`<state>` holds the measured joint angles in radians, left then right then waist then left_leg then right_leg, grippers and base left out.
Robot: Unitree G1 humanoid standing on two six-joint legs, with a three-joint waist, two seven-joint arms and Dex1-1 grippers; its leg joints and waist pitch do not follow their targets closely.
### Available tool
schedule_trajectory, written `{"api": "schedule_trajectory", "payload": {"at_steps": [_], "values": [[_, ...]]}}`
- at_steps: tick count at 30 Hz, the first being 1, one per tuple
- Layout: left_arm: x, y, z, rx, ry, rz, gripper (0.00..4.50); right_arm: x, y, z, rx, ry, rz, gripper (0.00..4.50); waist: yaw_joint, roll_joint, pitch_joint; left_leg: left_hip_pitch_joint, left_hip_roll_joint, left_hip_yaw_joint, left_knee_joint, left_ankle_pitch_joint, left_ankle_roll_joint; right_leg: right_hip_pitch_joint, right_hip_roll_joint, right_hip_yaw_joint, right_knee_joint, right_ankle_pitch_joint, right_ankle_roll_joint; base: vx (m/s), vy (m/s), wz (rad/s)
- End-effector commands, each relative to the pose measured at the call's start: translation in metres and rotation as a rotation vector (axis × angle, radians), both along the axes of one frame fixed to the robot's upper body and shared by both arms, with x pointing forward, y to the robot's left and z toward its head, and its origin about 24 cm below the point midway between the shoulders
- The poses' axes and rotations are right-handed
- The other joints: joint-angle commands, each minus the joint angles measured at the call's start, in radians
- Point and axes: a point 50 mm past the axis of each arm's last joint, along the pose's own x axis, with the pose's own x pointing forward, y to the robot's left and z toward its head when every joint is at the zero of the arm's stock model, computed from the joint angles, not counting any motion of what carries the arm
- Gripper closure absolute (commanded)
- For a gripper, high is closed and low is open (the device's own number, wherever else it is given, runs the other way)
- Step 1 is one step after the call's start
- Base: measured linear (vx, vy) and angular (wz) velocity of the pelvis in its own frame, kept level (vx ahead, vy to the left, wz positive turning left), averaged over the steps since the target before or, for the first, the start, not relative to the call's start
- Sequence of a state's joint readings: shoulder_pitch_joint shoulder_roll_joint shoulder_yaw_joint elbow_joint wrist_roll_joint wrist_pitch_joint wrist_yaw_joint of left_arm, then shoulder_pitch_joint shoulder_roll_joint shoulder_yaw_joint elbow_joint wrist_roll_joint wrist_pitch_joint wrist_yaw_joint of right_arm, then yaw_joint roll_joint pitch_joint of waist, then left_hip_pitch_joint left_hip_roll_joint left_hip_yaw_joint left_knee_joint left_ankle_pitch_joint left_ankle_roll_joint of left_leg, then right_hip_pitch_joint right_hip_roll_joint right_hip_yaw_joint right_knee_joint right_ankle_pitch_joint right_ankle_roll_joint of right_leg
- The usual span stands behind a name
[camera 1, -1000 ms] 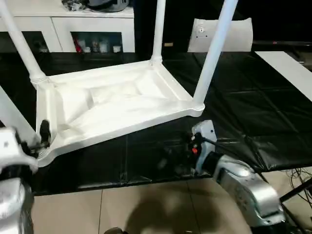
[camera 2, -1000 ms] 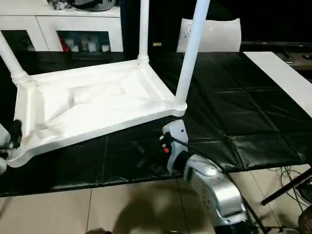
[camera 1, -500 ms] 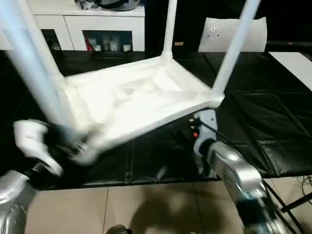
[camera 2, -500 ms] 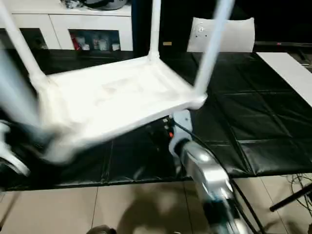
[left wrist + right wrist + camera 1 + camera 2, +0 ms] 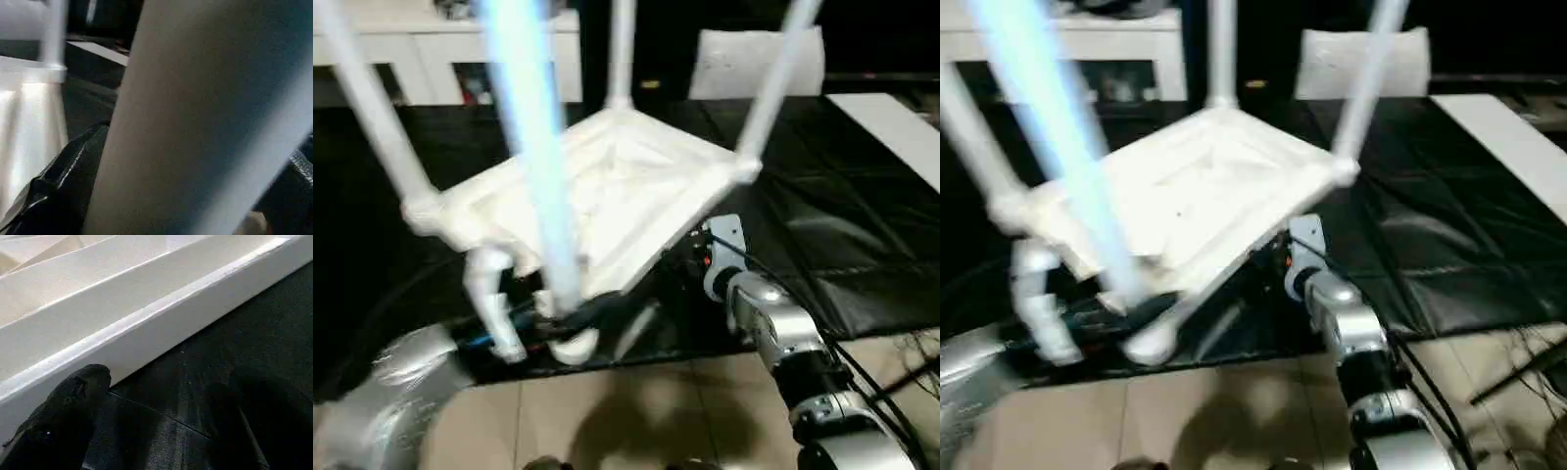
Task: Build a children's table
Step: Rotate table base
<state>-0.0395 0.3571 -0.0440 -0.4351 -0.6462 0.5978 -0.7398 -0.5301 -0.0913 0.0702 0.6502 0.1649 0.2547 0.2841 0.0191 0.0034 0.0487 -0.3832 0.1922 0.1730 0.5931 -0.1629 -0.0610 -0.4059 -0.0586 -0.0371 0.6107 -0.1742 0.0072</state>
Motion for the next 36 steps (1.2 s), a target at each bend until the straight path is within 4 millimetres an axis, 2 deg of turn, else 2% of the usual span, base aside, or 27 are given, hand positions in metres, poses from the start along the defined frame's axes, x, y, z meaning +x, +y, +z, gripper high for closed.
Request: {"api": "schedule_trajectory", "payload": {"at_steps": [1,6,9,14,17,18,19,24,25,26,32,33,34,35,36], "values": [[0.001,-0.018,0.005,-0.024,-0.013,-0.092,0.03,0.006,0.019,0.014,0.029,-0.062,0.083,0.00,0.006,0.006,-0.060,0.015,0.021,-0.005,-0.071,-0.316,-0.048,0.038,-0.052,0.036,-0.071,-0.256,-0.162,0.000,0.000,0.00],[0.014,-0.040,0.011,-0.041,-0.059,-0.144,0.03,0.008,0.021,0.016,0.026,-0.077,0.105,0.00,-0.001,0.004,-0.058,0.014,0.021,-0.007,-0.071,-0.323,-0.044,0.039,-0.051,0.034,-0.074,-0.287,-0.165,0.000,0.000,0.00],[0.019,-0.045,0.014,-0.052,-0.071,-0.157,0.03,0.009,0.022,0.016,0.024,-0.080,0.109,0.00,-0.004,0.003,-0.059,0.015,0.021,-0.006,-0.068,-0.325,-0.039,0.039,-0.053,0.034,-0.077,-0.300,-0.166,0.000,0.000,0.00],[0.027,-0.060,0.019,-0.060,-0.100,-0.201,0.03,0.010,0.026,0.017,0.032,-0.090,0.141,0.00,-0.006,0.004,-0.061,0.012,0.021,-0.006,-0.067,-0.311,-0.035,0.043,-0.054,0.033,-0.074,-0.274,-0.180,0.000,0.000,0.00],[0.035,-0.071,0.020,-0.054,-0.127,-0.231,0.03,0.009,0.029,0.015,0.034,-0.088,0.146,0.00,-0.006,0.001,-0.062,0.012,0.021,-0.005,-0.064,-0.293,-0.022,0.044,-0.055,0.033,-0.075,-0.264,-0.186,0.000,0.000,0.00],[0.035,-0.072,0.020,-0.055,-0.128,-0.231,0.03,0.009,0.029,0.015,0.034,-0.088,0.147,0.00,-0.005,0.006,-0.062,0.013,0.021,-0.005,-0.064,-0.295,-0.023,0.044,-0.056,0.032,-0.075,-0.270,-0.186,0.000,0.000,0.00],[0.038,-0.077,0.022,-0.064,-0.136,-0.243,0.03,0.009,0.029,0.014,0.033,-0.088,0.147,0.00,-0.006,0.004,-0.062,0.014,0.021,-0.005,-0.065,-0.300,-0.022,0.043,-0.055,0.032,-0.077,-0.277,-0.185,0.000,0.000,0.00],[0.041,-0.088,0.023,-0.075,-0.154,-0.257,0.03,0.009,0.028,0.013,0.029,-0.087,0.142,0.00,-0.007,0.008,-0.062,0.013,0.022,-0.006,-0.064,-0.312,-0.023,0.045,-0.056,0.031,-0.078,-0.277,-0.194,0.000,0.000,0.00],[0.042,-0.091,0.024,-0.079,-0.155,-0.260,0.03,0.009,0.028,0.012,0.029,-0.087,0.138,0.00,-0.006,0.011,-0.063,0.013,0.022,-0.007,-0.064,-0.305,-0.023,0.046,-0.056,0.031,-0.077,-0.264,-0.198,0.000,0.000,0.00],[0.044,-0.091,0.023,-0.072,-0.162,-0.250,0.03,0.010,0.027,0.013,0.025,-0.090,0.127,0.00,-0.006,0.014,-0.063,0.013,0.022,-0.007,-0.064,-0.305,-0.023,0.045,-0.056,0.031,-0.077,-0.257,-0.201,0.000,0.000,0.00],[0.058,-0.089,0.025,-0.055,-0.213,-0.184,0.03,0.013,0.012,0.011,0.013,-0.094,0.048,0.00,-0.005,0.011,-0.064,0.014,0.023,-0.007,-0.065,-0.313,-0.019,0.047,-0.056,0.030,-0.077,-0.253,-0.210,0.000,0.000,0.00],[0.061,-0.088,0.027,-0.042,-0.233,-0.176,0.03,0.014,0.005,0.011,0.004,-0.103,0.020,0.00,-0.004,0.005,-0.061,0.013,0.023,-0.007,-0.066,-0.311,-0.014,0.046,-0.056,0.030,-0.078,-0.252,-0.211,0.000,0.000,0.00],[0.061,-0.088,0.027,-0.042,-0.233,-0.176,0.03,0.014,0.005,0.011,0.004,-0.103,0.020,0.00,-0.003,0.007,-0.062,0.015,0.023,-0.007,-0.065,-0.312,-0.014,0.045,-0.056,0.030,-0.078,-0.255,-0.210,0.000,0.000,0.00],[0.066,-0.084,0.030,-0.016,-0.263,-0.152,0.03,0.015,-0.003,0.014,0.014,-0.117,-0.014,0.00,-0.002,0.015,-0.054,0.014,0.022,-0.008,-0.068,-0.324,-0.014,0.043,-0.056,0.030,-0.081,-0.266,-0.206,0.000,0.000,0.00],[0.069,-0.080,0.032,-0.014,-0.261,-0.141,0.03,0.015,-0.008,0.017,0.025,-0.132,-0.032,0.00,-0.003,0.012,-0.055,0.015,0.022,-0.007,-0.068,-0.329,-0.014,0.044,-0.055,0.030,-0.081,-0.271,-0.204,0.000,0.000,0.00]]}}
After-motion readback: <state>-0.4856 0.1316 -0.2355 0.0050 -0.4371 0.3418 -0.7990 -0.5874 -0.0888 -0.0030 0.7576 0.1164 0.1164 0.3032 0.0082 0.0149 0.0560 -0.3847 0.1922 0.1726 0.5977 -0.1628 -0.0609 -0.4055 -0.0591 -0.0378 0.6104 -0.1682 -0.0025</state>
